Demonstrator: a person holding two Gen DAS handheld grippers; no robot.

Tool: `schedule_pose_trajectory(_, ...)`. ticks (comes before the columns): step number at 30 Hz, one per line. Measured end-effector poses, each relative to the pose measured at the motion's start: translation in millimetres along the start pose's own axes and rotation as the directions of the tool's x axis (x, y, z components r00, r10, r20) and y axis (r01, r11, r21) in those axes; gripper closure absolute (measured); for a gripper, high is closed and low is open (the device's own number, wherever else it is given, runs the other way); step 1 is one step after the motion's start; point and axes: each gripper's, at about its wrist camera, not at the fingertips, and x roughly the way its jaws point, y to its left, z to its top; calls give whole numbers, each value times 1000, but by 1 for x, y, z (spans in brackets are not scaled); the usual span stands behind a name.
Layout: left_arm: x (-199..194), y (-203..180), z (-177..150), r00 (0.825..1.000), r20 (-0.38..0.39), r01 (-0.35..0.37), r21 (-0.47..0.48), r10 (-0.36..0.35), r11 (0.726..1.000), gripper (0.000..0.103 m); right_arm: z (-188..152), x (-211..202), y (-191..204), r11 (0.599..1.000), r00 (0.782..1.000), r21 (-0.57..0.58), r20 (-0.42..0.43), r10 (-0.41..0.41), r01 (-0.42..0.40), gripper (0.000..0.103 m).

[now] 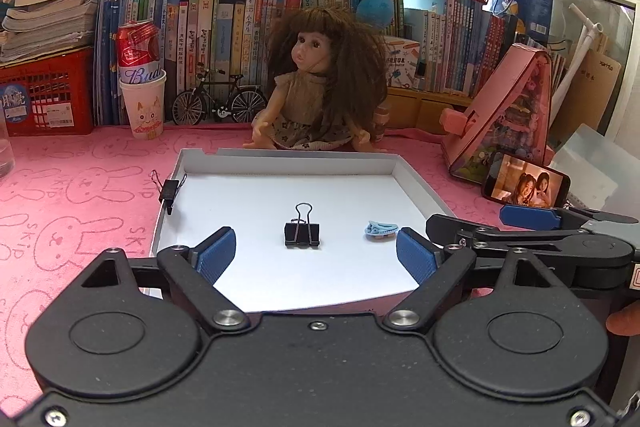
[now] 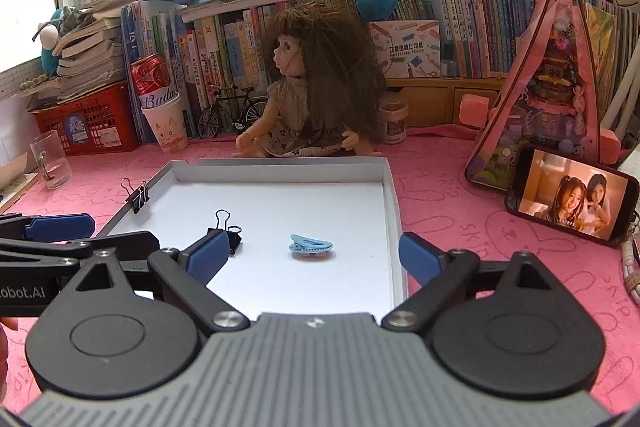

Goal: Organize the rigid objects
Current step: 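Withdraw both tools from the tray back toward the table objects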

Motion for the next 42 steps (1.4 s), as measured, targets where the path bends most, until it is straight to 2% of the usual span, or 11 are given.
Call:
schedule_pose_trajectory(6,-23,-8,-14,999,49,14,55,-17,998,17,-8,-18,9,999,999,-24,42,-34,35,6)
schedule_pose_trajectory(13,-45,-13,-31,997,80,8,104,-16,995,17,-21,-35,16,999,997,-45,75,-26,30,5)
schedule_pose_trajectory(20,-57,-8,-46,998,65,-5,89,-1,996,17,-32,-44,23,998,996,-60,92,-21,26,4)
schedule_pose_trajectory(28,-65,-9,-68,996,82,-29,123,19,992,17,-49,-47,26,998,996,-57,93,-13,18,3)
schedule_pose_trajectory(42,-74,-2,-98,995,95,1,92,-10,996,16,-80,-52,21,999,997,-44,72,-26,30,1)
